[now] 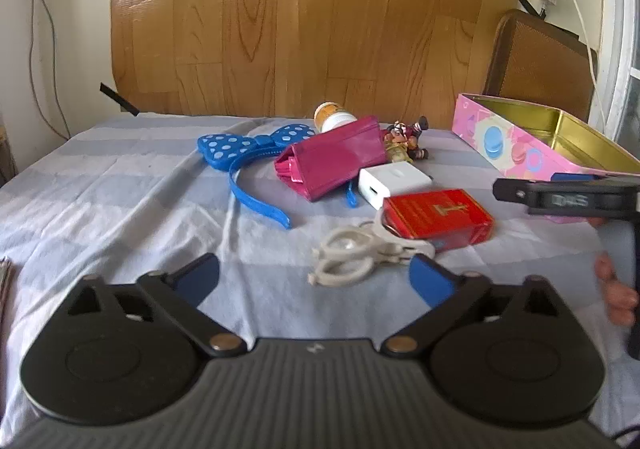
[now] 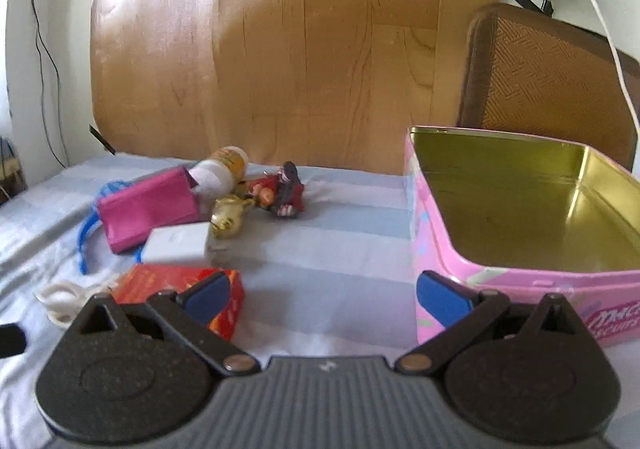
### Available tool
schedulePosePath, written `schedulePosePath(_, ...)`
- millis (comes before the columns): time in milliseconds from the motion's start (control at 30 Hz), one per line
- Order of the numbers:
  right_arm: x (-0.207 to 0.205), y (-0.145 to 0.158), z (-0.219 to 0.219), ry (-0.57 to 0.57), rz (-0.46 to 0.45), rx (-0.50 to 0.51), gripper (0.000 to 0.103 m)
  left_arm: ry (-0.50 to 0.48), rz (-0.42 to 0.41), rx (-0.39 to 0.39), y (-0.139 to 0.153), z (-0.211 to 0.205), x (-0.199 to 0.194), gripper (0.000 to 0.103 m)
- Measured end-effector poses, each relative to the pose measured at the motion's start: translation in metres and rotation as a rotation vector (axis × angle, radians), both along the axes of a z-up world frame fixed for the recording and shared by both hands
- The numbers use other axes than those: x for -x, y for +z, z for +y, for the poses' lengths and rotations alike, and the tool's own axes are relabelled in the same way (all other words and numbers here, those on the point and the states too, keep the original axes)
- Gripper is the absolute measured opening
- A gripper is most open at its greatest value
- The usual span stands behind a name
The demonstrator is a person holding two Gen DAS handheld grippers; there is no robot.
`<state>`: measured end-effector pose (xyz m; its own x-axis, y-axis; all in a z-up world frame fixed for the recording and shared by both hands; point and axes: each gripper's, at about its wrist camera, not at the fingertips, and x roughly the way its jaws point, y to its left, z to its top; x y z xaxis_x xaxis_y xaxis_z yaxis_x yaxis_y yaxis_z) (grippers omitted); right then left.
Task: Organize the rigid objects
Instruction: 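Grasp the white plastic clip with the right gripper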
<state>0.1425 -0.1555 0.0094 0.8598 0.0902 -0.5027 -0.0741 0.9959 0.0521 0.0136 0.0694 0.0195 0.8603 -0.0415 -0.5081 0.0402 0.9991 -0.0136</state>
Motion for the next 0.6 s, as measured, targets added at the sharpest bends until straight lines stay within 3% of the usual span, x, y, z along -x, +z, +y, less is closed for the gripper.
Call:
schedulePosePath(67, 0.01, 0.002, 0.005, 0.085, 0.002, -0.024, 0.103, -0.022, 0.001, 0.004, -0.001, 0.003, -0.005, 0.097)
schedulePosePath(200, 0.034, 0.0, 0.035, 0.268, -0.002, 0.022, 0.1, -0.063, -0.021, 0.001, 0.0, 0.009, -0.01, 0.094)
schedulePosePath(267, 0.041, -0.002, 0.051, 0.322, -0.02, 0.093, 0.088, -0.079, -0.029, -0.012, 0.0, 0.01, -0.012, 0.089)
schedulePosePath(300, 0.043, -0.004, 0.058, 0.336, -0.019, 0.127, 0.076, -0.088, -0.027, -0.013, 0.0, 0.012, -0.014, 0.087)
schedulePosePath(333, 0.042, -0.005, 0.062, 0.35, -0.009, 0.136, 0.065, -0.099, -0.023, -0.01, 0.0, 0.012, -0.015, 0.083)
schedulePosePath(433, 0.031, -0.006, 0.068, 0.396, 0.05, 0.085, 0.051, -0.142, -0.002, 0.002, -0.001, 0.014, -0.021, 0.071)
schedulePosePath(533, 0.025, -0.009, 0.075, 0.436, 0.074, 0.084, 0.05, -0.173, 0.017, -0.003, -0.005, 0.012, -0.027, 0.069)
schedulePosePath(600, 0.019, -0.011, 0.079, 0.444, 0.087, 0.084, 0.049, -0.197, 0.029, 0.003, -0.009, 0.009, -0.03, 0.059)
